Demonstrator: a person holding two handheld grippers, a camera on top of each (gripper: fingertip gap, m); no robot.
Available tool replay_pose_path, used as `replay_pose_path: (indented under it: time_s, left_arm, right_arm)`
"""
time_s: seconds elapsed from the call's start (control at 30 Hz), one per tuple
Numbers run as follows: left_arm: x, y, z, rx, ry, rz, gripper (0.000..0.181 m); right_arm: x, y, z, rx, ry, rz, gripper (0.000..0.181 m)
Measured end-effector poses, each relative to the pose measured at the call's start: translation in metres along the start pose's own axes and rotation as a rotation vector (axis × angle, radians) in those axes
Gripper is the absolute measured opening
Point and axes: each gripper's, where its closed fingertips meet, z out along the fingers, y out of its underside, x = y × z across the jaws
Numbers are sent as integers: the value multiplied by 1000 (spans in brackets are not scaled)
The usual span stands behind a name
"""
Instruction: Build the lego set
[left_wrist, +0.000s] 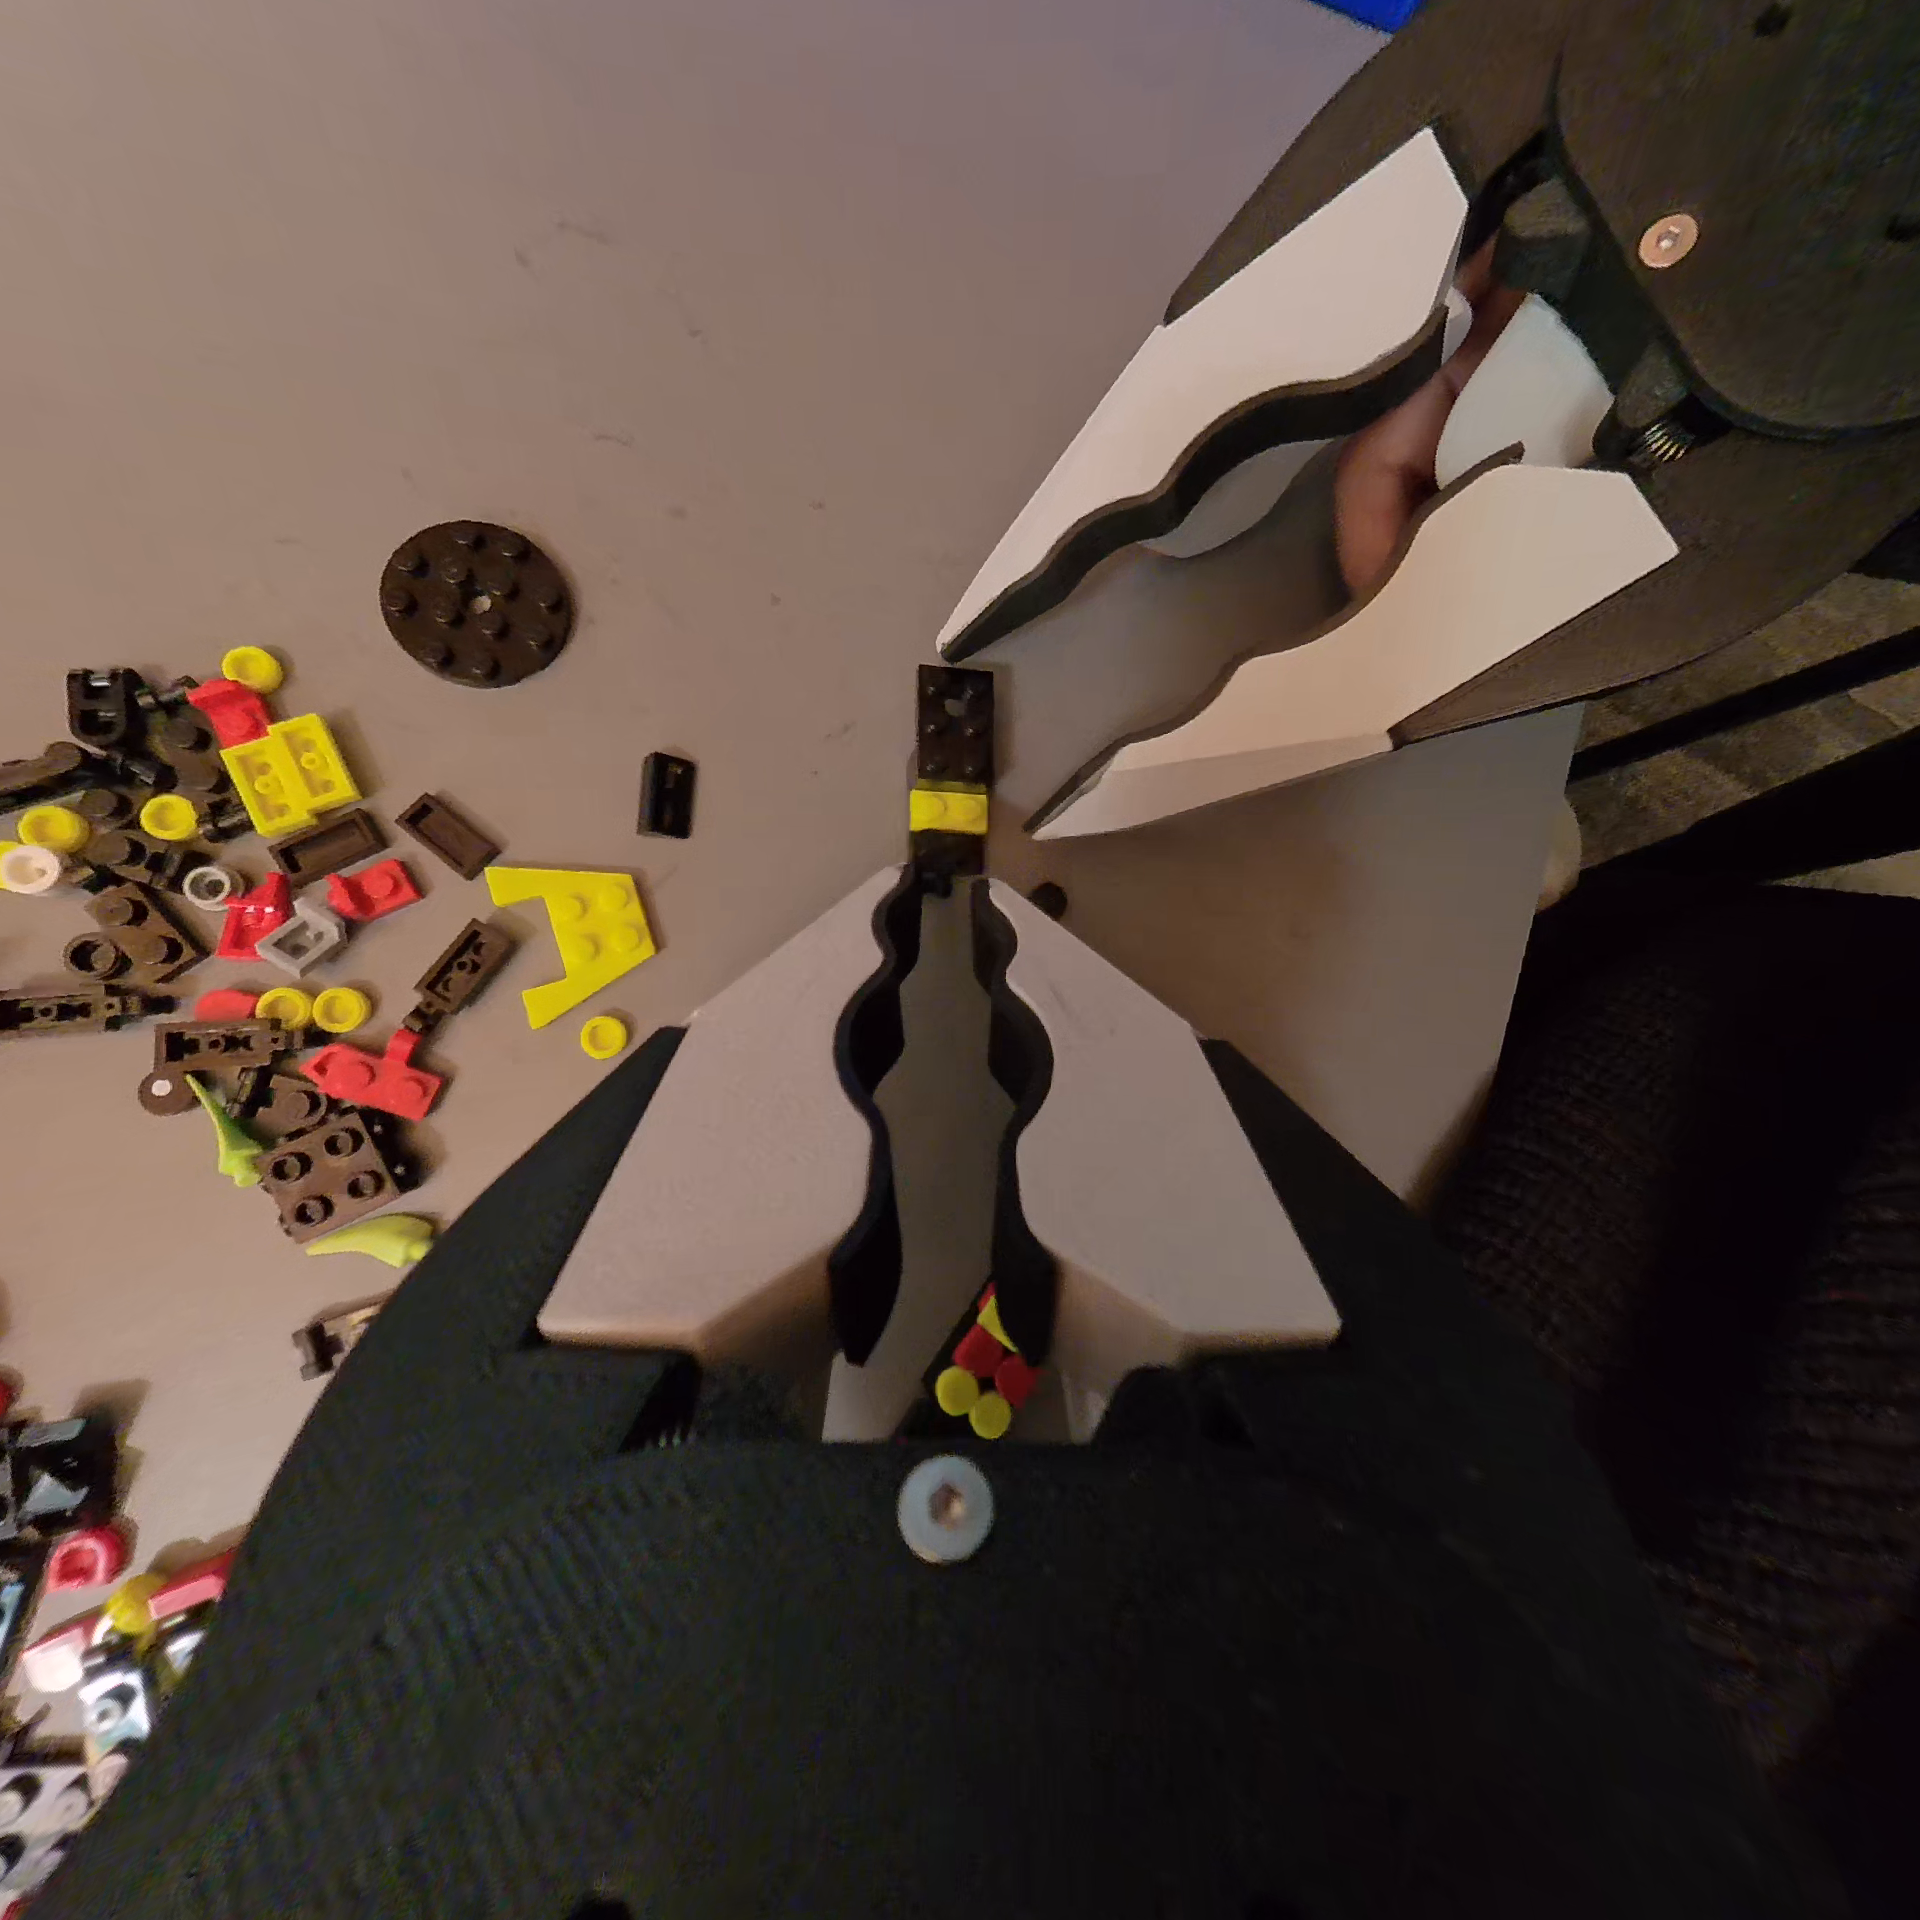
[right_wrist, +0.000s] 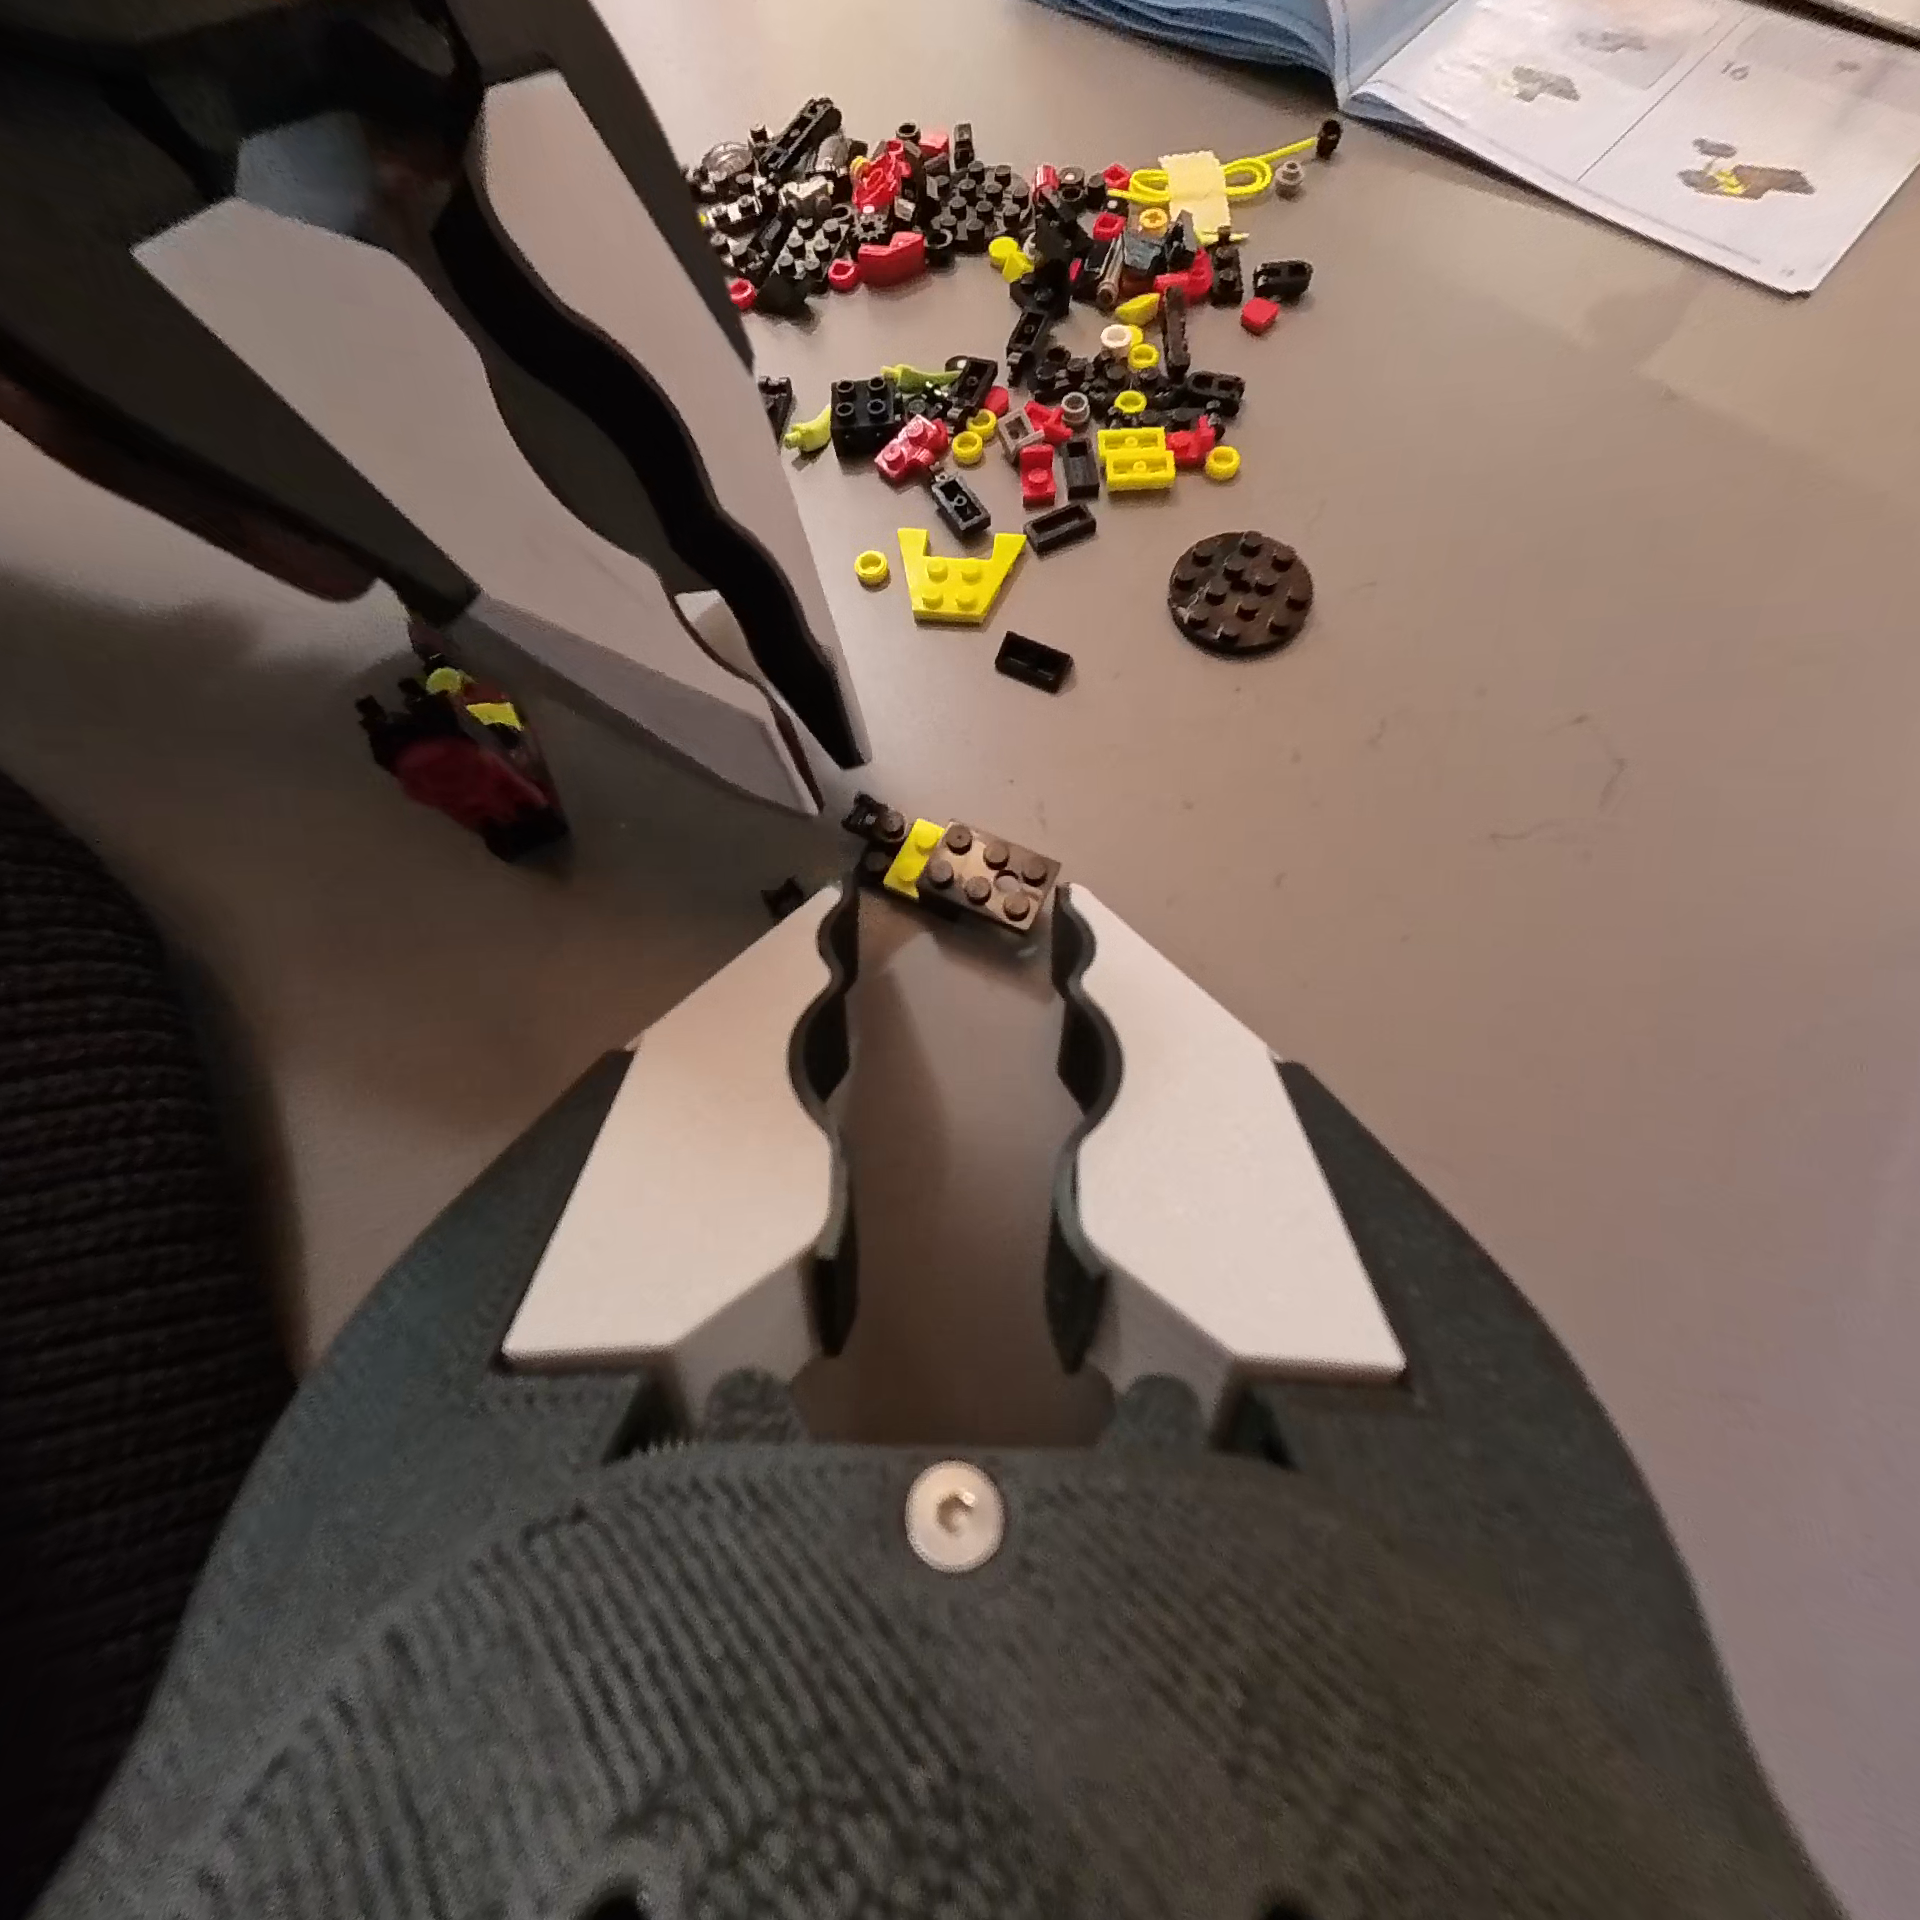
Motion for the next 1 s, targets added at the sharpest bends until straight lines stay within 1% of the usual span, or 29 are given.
replay_pose_path:
  time_s: [0.13,0.3,0.37,0.57,0.67,0.87,0.93,1.0]
  left_arm:
    - [-8,1,-2,3,-7,-14,7]
    - [-13,7,4,-35,-7,-30,10]
    - [-12,12,7,-57,-5,-29,11]
    - [-5,9,8,-52,24,-34,10]
    - [0,9,8,-52,53,-37,9]
    - [18,5,7,-32,169,-71,7]
    - [24,4,5,-23,226,-94,6]
    - [23,0,0,1,240,-113,4]
  right_arm:
    - [3,1,-1,-2,11,-3,36]
    - [9,2,-5,-3,20,13,34]
    - [10,2,-7,-2,3,39,27]
    - [3,4,-10,-6,-92,125,4]
    - [0,7,-5,-33,-102,141,2]
    - [5,0,10,-40,-18,151,0]
    - [2,2,15,-67,-19,130,0]
    - [4,2,14,-65,-12,127,0]
